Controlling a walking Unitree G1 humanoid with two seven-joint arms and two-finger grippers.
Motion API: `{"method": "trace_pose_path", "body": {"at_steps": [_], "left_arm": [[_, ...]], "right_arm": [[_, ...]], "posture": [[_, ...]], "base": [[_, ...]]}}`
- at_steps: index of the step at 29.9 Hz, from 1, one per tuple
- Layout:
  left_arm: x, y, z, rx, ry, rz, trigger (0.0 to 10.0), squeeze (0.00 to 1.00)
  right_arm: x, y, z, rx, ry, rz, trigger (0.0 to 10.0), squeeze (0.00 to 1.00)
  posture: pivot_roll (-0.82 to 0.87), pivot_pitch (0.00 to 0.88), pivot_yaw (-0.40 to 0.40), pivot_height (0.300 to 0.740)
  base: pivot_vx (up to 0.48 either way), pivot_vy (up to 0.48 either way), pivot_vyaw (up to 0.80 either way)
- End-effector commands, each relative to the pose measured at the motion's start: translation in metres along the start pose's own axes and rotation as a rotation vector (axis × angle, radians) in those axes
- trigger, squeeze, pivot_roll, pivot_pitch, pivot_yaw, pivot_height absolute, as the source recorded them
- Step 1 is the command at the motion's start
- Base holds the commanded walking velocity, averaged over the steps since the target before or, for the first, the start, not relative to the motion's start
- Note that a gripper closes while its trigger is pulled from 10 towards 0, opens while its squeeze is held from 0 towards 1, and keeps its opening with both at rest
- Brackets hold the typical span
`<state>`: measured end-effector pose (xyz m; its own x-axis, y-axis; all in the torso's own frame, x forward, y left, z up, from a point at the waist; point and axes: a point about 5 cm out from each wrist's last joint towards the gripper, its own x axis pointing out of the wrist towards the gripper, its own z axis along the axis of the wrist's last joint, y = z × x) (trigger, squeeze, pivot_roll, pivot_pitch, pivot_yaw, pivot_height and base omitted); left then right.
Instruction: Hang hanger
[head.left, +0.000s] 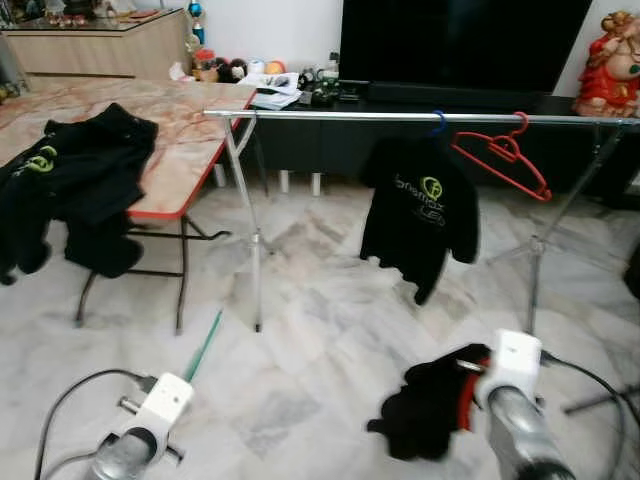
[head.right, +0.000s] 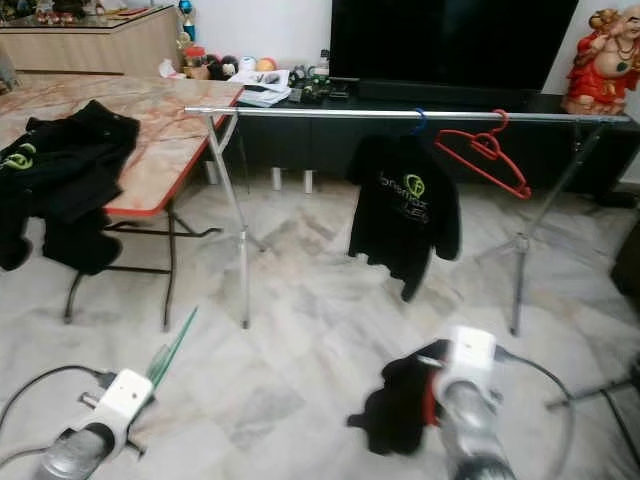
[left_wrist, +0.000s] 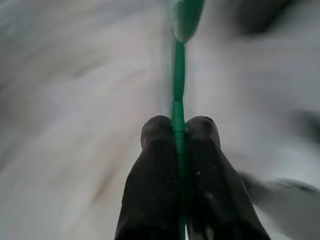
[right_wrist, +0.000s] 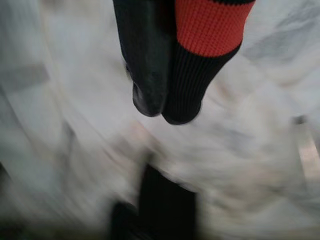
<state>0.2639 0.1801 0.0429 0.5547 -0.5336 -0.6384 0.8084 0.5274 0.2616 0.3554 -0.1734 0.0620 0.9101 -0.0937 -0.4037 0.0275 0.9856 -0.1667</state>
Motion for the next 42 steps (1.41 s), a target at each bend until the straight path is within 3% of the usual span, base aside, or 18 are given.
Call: {"method": "trace_pose_path", "body": {"at_steps": [1,4,5,7,9,11,12,17,22,24,31,42], "left_arm": [[0.008,-0.02,0.03,0.056,-0.063,-0.21,10.0,0.0],[0.011,-0.019,0.038,0.078,-0.09,-0.205,10.0,0.0],[0.017,-0.014,0.047,0.073,-0.115,-0.146,10.0,0.0],[0.016,-0.013,0.05,0.065,-0.114,-0.129,10.0,0.0],[0.013,-0.018,0.051,0.045,-0.102,-0.177,10.0,0.0],[0.007,-0.037,0.059,0.014,-0.107,-0.317,10.0,0.0],[0.007,-0.039,0.06,0.024,-0.113,-0.326,10.0,0.0],[0.017,-0.029,0.067,0.015,-0.129,-0.183,10.0,0.0],[0.017,-0.033,0.07,0.015,-0.132,-0.208,10.0,0.0],[0.016,-0.03,0.074,-0.003,-0.134,-0.135,10.0,0.0],[0.016,-0.018,0.066,-0.024,-0.096,-0.03,10.0,0.0],[0.015,-0.016,0.06,-0.027,-0.067,-0.009,10.0,0.0]], "right_arm": [[0.002,0.025,0.024,-0.07,-0.061,0.067,10.0,0.0],[0.001,0.033,0.025,-0.076,-0.06,0.086,10.0,0.0],[0.0,0.04,0.027,-0.073,-0.065,0.106,10.0,0.0],[0.0,0.042,0.028,-0.072,-0.065,0.111,10.0,0.0],[0.0,0.044,0.029,-0.08,-0.061,0.111,10.0,0.0],[0.0,0.047,0.028,-0.11,-0.041,0.106,10.0,0.0],[0.0,0.047,0.028,-0.109,-0.037,0.102,10.0,0.0],[0.0,0.052,0.03,-0.091,-0.036,0.106,10.0,0.0],[-0.001,0.052,0.027,-0.093,-0.027,0.107,10.0,0.0],[-0.001,0.052,0.024,-0.089,-0.014,0.104,10.0,0.0],[-0.001,0.051,0.023,-0.086,-0.012,0.105,10.0,0.0],[0.0,0.049,0.024,-0.084,-0.013,0.102,10.0,0.0]], "posture": [[0.18,0.0,-0.049,0.74],[0.19,0.0,-0.053,0.74],[0.19,0.0,-0.055,0.74],[0.19,0.0,-0.055,0.74],[0.19,0.0,-0.059,0.74],[0.19,0.0,-0.062,0.74],[0.19,0.0,-0.066,0.74],[0.19,0.0,-0.063,0.74],[0.19,0.0,-0.068,0.74],[0.2,0.0,-0.068,0.74],[0.2,0.0,-0.07,0.74],[0.2,0.0,-0.069,0.74]], "base": [[0.0,0.0,0.0],[0.0,0.0,0.0],[0.0,0.0,0.0],[0.0,0.0,0.0],[0.0,0.0,0.0],[0.0,0.0,0.0],[0.0,0.0,0.0],[0.0,0.0,0.0],[0.0,0.0,0.0],[0.0,0.0,0.0],[0.0,0.0,0.0],[0.0,0.0,0.0]]}}
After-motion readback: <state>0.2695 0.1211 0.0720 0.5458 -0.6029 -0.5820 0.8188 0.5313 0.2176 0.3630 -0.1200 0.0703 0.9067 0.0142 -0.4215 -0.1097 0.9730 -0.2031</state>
